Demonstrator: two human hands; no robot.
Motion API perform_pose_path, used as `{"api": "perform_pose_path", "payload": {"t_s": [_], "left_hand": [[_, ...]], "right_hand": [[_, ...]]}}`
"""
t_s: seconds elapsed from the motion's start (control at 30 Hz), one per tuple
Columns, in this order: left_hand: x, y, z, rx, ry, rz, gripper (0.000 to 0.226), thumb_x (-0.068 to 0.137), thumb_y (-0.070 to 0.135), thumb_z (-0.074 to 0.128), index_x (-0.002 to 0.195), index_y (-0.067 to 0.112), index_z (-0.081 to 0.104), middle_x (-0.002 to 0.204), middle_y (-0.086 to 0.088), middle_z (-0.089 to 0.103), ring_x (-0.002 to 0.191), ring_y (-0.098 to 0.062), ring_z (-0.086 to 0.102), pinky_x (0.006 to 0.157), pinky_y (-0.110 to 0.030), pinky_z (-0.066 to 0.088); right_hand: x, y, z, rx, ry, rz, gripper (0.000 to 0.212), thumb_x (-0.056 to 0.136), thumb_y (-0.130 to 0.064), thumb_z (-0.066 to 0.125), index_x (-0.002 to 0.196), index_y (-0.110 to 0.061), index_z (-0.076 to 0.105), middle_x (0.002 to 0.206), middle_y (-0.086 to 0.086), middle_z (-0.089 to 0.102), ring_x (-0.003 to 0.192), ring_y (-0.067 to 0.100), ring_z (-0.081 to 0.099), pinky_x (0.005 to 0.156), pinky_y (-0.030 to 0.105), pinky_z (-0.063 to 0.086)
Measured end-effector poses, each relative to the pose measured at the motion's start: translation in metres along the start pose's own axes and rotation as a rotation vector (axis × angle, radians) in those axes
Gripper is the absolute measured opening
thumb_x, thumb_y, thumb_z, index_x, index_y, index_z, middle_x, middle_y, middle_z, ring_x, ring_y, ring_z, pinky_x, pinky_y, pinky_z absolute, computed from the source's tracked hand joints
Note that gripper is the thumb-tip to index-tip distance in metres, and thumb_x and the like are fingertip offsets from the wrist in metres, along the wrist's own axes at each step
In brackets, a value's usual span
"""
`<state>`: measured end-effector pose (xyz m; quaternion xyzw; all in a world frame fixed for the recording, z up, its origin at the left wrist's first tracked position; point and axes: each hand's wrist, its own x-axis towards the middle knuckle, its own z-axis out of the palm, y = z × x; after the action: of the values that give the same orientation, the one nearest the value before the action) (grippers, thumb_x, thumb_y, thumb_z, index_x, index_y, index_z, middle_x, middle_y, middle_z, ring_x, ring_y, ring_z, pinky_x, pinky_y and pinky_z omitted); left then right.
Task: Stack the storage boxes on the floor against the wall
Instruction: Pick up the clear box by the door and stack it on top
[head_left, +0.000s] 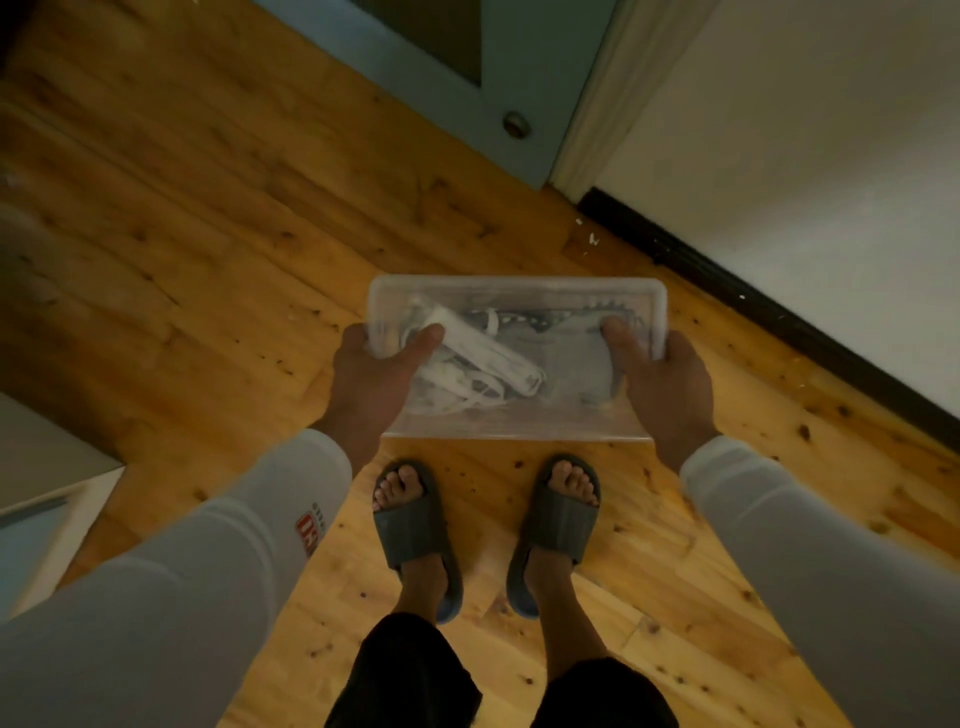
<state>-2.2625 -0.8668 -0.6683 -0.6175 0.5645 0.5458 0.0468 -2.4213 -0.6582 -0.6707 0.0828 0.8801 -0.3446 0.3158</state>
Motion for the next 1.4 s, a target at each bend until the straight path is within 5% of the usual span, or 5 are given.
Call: {"api": "perform_pose_path", "payload": {"t_s": [0.27, 0.6, 1.0, 1.13, 1.4], "left_hand": [[-0.073, 0.047, -0.018, -0.046, -0.018, -0.052, 0.074, 0.077, 0.058, 0.071, 0.135, 0.019, 0.045, 0.129, -0.006, 0.055, 0.109, -0.027, 0.058, 0.089, -0.046, 0.054], [-0.162, 0.104, -0.038, -0.069, -0.032, -0.062, 0.061, 0.082, 0.057, 0.066, 0.127, 0.021, 0.048, 0.116, -0.004, 0.058, 0.095, -0.021, 0.058, 0.070, -0.032, 0.047], [-0.293, 0.223, -0.059, 0.018, -0.143, 0.088, 0.065, 0.085, 0.058, 0.063, 0.134, 0.017, 0.050, 0.129, -0.005, 0.057, 0.098, -0.021, 0.058, 0.080, -0.036, 0.051], [-0.335, 0.256, -0.060, 0.058, -0.189, 0.162, 0.067, 0.084, 0.057, 0.063, 0.138, 0.020, 0.050, 0.133, -0.005, 0.058, 0.114, -0.030, 0.058, 0.096, -0.047, 0.050], [-0.395, 0.316, -0.052, 0.088, -0.396, 0.215, 0.071, 0.081, 0.059, 0.065, 0.138, 0.020, 0.049, 0.129, -0.009, 0.061, 0.110, -0.034, 0.061, 0.094, -0.051, 0.052]], "right_hand": [[-0.050, -0.034, -0.064, -0.023, 0.024, -0.008, 0.059, 0.070, -0.079, 0.055, 0.096, -0.026, 0.057, 0.083, -0.012, 0.059, 0.071, 0.008, 0.055, 0.052, 0.025, 0.035], [-0.114, -0.071, -0.138, 0.008, 0.016, 0.034, 0.053, 0.080, -0.068, 0.058, 0.101, -0.019, 0.057, 0.080, -0.011, 0.056, 0.068, 0.006, 0.051, 0.050, 0.024, 0.033], [-0.211, -0.126, -0.261, 0.190, 0.128, 0.010, 0.050, 0.074, -0.070, 0.062, 0.096, -0.025, 0.061, 0.087, -0.010, 0.065, 0.072, 0.005, 0.058, 0.051, 0.023, 0.039], [-0.240, -0.136, -0.301, 0.209, 0.158, 0.013, 0.060, 0.068, -0.077, 0.058, 0.097, -0.024, 0.061, 0.089, -0.006, 0.066, 0.078, 0.016, 0.063, 0.061, 0.033, 0.051], [-0.290, -0.148, -0.375, 0.318, 0.217, -0.019, 0.072, 0.067, -0.080, 0.055, 0.104, -0.019, 0.060, 0.093, -0.003, 0.066, 0.082, 0.019, 0.063, 0.061, 0.033, 0.052]]}}
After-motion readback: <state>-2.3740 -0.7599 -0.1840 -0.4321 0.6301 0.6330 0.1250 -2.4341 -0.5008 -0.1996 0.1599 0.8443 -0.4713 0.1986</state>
